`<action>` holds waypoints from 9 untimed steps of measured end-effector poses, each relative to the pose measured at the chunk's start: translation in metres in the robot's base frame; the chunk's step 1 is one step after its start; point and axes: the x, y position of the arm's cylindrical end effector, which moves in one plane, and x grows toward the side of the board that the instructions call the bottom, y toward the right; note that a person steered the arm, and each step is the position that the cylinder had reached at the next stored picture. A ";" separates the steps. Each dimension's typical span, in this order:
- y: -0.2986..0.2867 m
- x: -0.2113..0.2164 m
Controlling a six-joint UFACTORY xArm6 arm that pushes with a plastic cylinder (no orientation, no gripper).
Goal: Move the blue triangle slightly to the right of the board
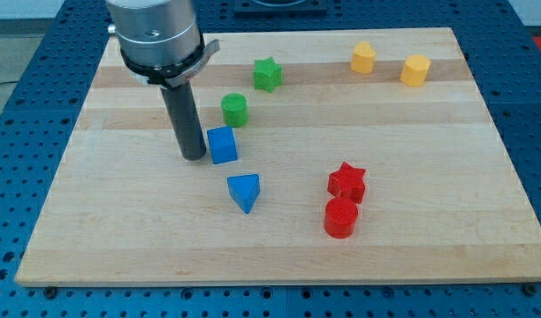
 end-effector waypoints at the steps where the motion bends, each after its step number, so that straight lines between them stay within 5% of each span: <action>1: -0.011 0.001; 2: -0.040 0.011; 4: 0.007 0.078; 9: 0.084 0.090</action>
